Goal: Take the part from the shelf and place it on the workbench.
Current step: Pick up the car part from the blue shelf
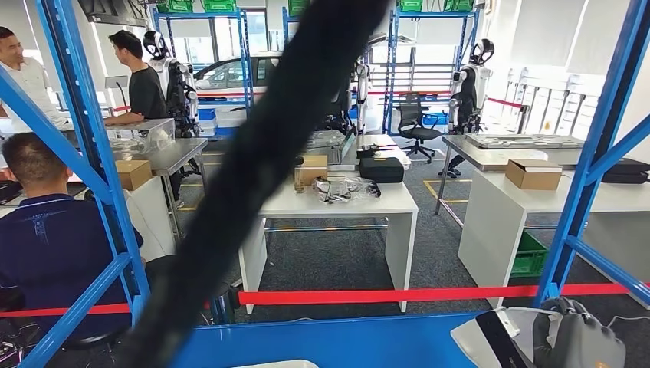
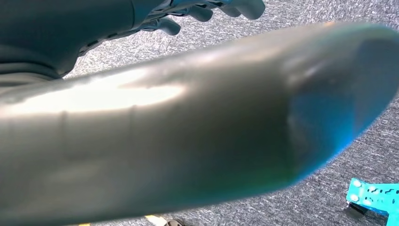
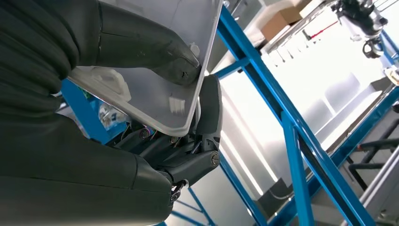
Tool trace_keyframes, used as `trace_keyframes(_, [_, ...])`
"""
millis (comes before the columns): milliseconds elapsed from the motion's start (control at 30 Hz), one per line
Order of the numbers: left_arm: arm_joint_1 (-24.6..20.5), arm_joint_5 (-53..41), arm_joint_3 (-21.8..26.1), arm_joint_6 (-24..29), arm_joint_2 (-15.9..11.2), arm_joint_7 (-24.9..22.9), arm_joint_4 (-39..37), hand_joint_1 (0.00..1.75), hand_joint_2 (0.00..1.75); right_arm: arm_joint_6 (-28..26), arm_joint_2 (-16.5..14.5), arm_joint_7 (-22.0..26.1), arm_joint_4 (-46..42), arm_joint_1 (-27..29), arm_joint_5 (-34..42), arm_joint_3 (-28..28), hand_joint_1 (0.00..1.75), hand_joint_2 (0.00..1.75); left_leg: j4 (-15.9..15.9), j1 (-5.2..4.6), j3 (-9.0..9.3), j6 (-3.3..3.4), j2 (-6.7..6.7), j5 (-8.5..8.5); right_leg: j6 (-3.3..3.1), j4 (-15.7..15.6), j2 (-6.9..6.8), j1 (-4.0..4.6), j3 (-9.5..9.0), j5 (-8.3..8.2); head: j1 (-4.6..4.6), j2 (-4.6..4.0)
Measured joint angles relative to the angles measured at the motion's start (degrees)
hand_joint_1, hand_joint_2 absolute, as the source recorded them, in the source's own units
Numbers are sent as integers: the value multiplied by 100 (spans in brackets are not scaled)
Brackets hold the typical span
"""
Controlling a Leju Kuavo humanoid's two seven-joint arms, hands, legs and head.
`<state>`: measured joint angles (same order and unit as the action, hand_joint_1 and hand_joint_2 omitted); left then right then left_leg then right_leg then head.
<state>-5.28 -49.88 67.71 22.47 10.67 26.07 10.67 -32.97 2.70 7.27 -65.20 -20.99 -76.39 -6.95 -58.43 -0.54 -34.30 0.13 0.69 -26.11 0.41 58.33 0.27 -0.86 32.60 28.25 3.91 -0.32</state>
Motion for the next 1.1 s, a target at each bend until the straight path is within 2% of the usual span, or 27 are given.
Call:
trace_keyframes(67, [-1,-2,0,3,-2,-8,2,0,0,20,-9,-56,-63,22,-139,-16,140,175,71,9,39,59,-4,27,40,-46,-1,-12,-29,-17,-10,1])
trace_keyframes(133, [-4,-9,1,6,3,-28,3,0,0,35,-13,-68,-117,47,-251,-34,140,175,212,57,115,101,-25,102,65,106,-2,4,21,93,-27,2])
trace_keyframes(167, [-7,-13,1,7,6,-43,3,0,0,43,-13,-64,-132,65,-290,-49,140,175,256,83,140,111,-37,130,79,349,-2,3,127,240,-31,2])
trace_keyframes(233, [-11,-19,2,9,3,-66,4,0,0,69,-13,-15,-138,117,-342,-89,140,175,263,89,136,117,-52,138,125,1074,-2,-26,478,610,-36,4])
trace_keyframes(267, [-11,-20,2,10,2,-73,4,0,0,87,-13,31,-139,144,-363,-114,140,175,252,93,125,107,-56,137,153,1360,-4,-49,622,711,-36,5])
trace_keyframes(300, [-11,-20,2,10,0,-75,4,0,0,105,-13,88,-138,159,-384,-146,140,175,232,102,108,87,-57,132,181,1461,-6,-76,679,703,-38,6])
trace_keyframes(333, [-12,-20,2,11,-1,-75,4,0,0,121,-13,141,-137,157,-411,-185,140,175,195,121,87,57,-58,122,211,1330,-10,-104,617,583,-39,7])
trace_keyframes(400, [-18,-20,3,11,-4,-70,6,0,0,134,-14,205,-127,113,-474,-269,140,175,71,172,25,-38,-54,76,272,675,-16,-151,277,255,-39,7])
trace_keyframes(433, [-22,-20,3,13,-15,-62,10,0,0,137,-16,223,-116,82,-517,-313,140,175,-11,183,-13,-99,-47,44,274,396,-8,-157,144,147,-36,8])
trace_keyframes(467, [-24,-22,4,15,-22,-51,14,0,0,140,-19,235,-102,53,-557,-354,140,175,-67,184,-42,-156,-40,20,236,256,1,-152,82,105,-44,8])
trace_keyframes(533, [-24,-33,4,19,-31,-27,20,0,0,148,-24,260,-76,6,-628,-426,140,175,-97,172,-66,-244,-29,11,99,253,16,-123,117,101,-66,8])
trace_keyframes(600, [-24,-44,4,20,-27,-19,20,0,0,155,-36,279,-62,-30,-666,-485,140,175,-102,189,-92,-297,-32,-2,-21,270,6,-116,142,75,-92,8])
trace_keyframes(633, [-25,-45,4,20,-29,-19,20,0,0,159,-43,287,-58,-47,-677,-516,140,175,-202,196,-140,-314,-39,-86,-65,260,1,-117,147,52,-101,8])
trace_keyframes(667, [-26,-46,4,21,-31,-19,20,0,0,166,-49,291,-57,-62,-683,-544,140,175,-416,197,-231,-327,-45,-240,-107,247,-4,-117,153,28,-108,8])
trace_keyframes(733, [-26,-46,4,22,-36,-21,20,0,0,178,-55,298,-56,-80,-687,-591,140,175,-1171,185,-526,-330,-53,-672,-161,235,-10,-94,183,-8,-120,8])
trace_keyframes(767, [-25,-46,4,22,-39,-24,20,0,0,185,-55,301,-52,-83,-687,-611,140,175,-1521,178,-656,-321,-53,-825,-176,233,-12,-77,201,-22,-124,8])
trace_keyframes(800, [-24,-46,4,25,-42,-26,20,0,0,188,-56,302,-45,-85,-688,-631,140,175,-1717,171,-711,-301,-52,-882,-184,234,-14,-59,215,-32,-127,8])
trace_keyframes(833, [-24,-45,4,30,-43,-30,20,0,0,192,-56,308,-37,-88,-686,-649,140,175,-1669,160,-649,-268,-52,-821,-187,234,-14,-41,223,-40,-128,8])
trace_keyframes(867, [-24,-45,4,37,-45,-33,20,0,0,193,-56,320,-31,-97,-681,-665,140,175,-1405,140,-485,-220,-50,-679,-186,234,-14,-26,225,-47,-129,8])
trace_keyframes(900, [-27,-45,4,44,-50,-36,21,0,0,190,-56,340,-27,-113,-670,-680,140,175,-1003,110,-252,-154,-48,-508,-182,233,-13,-19,225,-55,-130,8])
trace_keyframes(967, [-41,-47,4,59,-63,-46,25,0,0,162,-56,402,-21,-155,-639,-714,140,175,-309,45,124,-57,-62,-304,-148,235,-12,1,236,-76,-134,8])
trace_keyframes(1000, [-48,-49,4,64,-68,-52,26,0,0,145,-56,435,-15,-173,-624,-732,140,175,-143,20,205,-37,-71,-273,-121,230,-13,3,244,-93,-138,8])
trace_keyframes(1100, [-56,-54,4,74,-69,-65,30,0,0,117,-56,495,-4,-198,-589,-778,140,175,-40,24,204,-12,-79,-191,-7,198,-16,2,260,-136,-149,8])
